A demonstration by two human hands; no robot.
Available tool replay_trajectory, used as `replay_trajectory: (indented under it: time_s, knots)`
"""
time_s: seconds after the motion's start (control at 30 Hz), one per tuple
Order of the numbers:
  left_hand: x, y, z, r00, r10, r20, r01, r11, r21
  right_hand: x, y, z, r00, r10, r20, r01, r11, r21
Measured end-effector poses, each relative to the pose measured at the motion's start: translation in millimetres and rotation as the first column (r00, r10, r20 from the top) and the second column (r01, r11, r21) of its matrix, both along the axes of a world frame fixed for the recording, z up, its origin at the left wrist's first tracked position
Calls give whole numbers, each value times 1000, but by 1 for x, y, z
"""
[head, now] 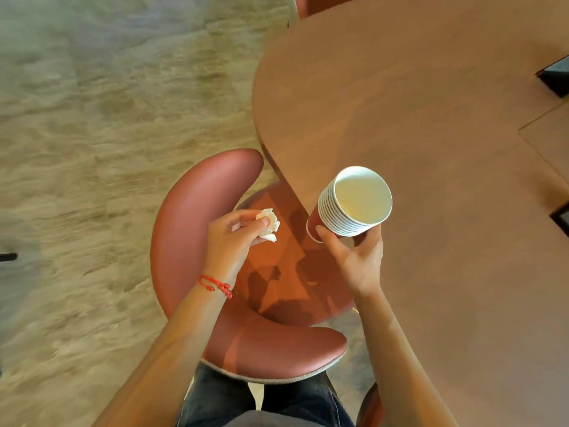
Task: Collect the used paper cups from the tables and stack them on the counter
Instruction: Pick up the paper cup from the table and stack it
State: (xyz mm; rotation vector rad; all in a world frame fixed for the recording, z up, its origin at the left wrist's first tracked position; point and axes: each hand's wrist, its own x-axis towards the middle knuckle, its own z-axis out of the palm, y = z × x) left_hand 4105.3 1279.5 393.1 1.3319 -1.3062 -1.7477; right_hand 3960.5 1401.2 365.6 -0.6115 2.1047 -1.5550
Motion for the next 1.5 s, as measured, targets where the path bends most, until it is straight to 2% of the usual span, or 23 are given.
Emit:
replay_trajectory:
  time_s: [0.13, 0.3, 0.5, 0.63, 0.83, 1.17, 1.37, 1.5]
  knots:
    - [67, -8, 14, 991, 109, -74, -110, 994, -2, 54, -25, 19, 994, 105, -21, -106, 994, -13]
    - [173, -19, 27, 958, 276, -78, -278, 960, -19, 140, -59, 34, 965, 251, -77, -254, 967, -32]
    - [311, -27, 31, 875, 479, -72, -482, 876, -28, 260, -102, 46, 861, 509, -4, -508, 857, -87]
    - [392, -22, 33, 772, 634, -51, -636, 771, -37, 340, -130, 51, 712, 702, -2, -699, 709, -90]
    - [486, 6, 39, 531, 847, -38, -847, 530, -36, 444, -160, 58, 446, 895, 30, -889, 446, -104]
    - [572, 40, 44, 139, 990, -7, -990, 139, -28, 571, -199, 46, -2, 999, 39, -994, 3, -111]
    - [604, 11, 48, 5, 1000, -2, -999, 5, -47, 619, -244, 46, -135, 989, 65, -983, -125, -133]
    - [613, -36, 55, 0, 1000, -25, -998, -2, -69, 631, -292, 54, -171, 985, 27, -978, -167, -126]
